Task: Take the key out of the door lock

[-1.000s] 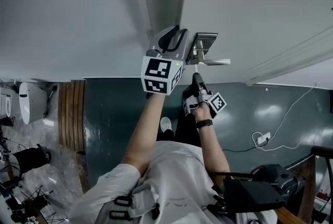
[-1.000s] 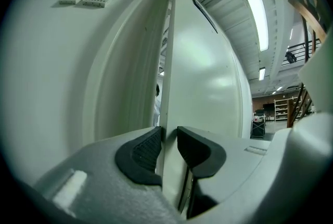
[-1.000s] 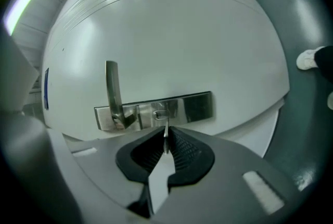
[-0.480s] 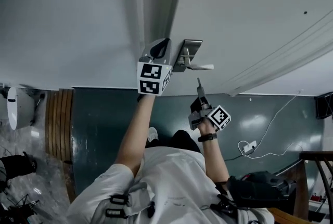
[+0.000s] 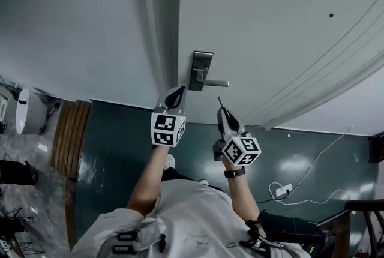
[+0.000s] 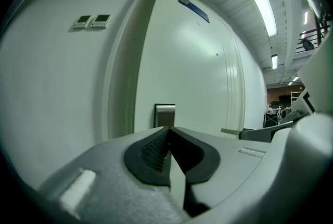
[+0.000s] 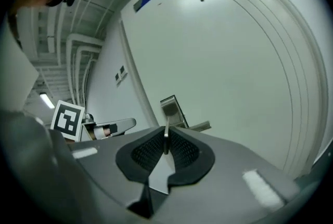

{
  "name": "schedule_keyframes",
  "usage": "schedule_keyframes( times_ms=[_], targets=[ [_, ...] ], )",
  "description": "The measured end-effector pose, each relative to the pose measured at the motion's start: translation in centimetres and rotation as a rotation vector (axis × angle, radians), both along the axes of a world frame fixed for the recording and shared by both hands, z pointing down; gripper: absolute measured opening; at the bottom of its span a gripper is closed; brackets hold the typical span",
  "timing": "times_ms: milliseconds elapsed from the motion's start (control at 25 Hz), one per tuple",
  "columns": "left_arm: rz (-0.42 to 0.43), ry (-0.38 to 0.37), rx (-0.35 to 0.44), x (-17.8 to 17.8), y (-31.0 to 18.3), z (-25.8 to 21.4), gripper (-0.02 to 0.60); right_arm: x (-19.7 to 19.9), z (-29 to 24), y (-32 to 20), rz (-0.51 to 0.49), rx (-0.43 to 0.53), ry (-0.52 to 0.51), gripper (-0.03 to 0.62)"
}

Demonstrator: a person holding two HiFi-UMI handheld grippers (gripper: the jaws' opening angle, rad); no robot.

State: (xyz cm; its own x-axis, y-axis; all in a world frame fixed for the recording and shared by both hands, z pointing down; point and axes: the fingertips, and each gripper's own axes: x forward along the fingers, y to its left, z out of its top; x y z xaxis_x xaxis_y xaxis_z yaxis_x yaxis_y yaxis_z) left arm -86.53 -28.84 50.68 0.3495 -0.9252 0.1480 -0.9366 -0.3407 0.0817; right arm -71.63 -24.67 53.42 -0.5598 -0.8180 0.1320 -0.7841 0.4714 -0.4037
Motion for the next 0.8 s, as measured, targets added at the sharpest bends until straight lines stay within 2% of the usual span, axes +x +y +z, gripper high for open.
schedule_keyframes(
  times_ms=[120,240,480,560,680,800],
  targets=[
    [-0.037,0.009,0.037,3.3,4.2,-0.4,-0.002,2.1,-1.8,2.9,-0.032,0.074,0.074,0.026],
    [-0.065,0.026,0.057,6.5,7.0,-1.5,-0.002,4.6,-3.2,4.0,-0.05,0.12,0.102,0.028],
    [-0.097,-0.009,0.039,7.0,11.1,-2.8,-0.002,5.0,-5.6,6.2,-0.075,0.175,0.126,0.028],
    [-0.084,-0.029,0.078,7.2,11.5,-4.2,0.0,4.9,-7.3,6.7,-0.059,0.219,0.132,0.028],
    [-0.04,-0.089,0.19,8.0,11.8,-6.9,0.0,4.6,-9.4,6.7,-0.007,0.273,0.142,0.028],
    [0.004,-0.097,0.248,8.0,12.1,-8.9,0.0,3.6,-11.2,6.6,0.034,0.306,0.14,0.028]
  ],
)
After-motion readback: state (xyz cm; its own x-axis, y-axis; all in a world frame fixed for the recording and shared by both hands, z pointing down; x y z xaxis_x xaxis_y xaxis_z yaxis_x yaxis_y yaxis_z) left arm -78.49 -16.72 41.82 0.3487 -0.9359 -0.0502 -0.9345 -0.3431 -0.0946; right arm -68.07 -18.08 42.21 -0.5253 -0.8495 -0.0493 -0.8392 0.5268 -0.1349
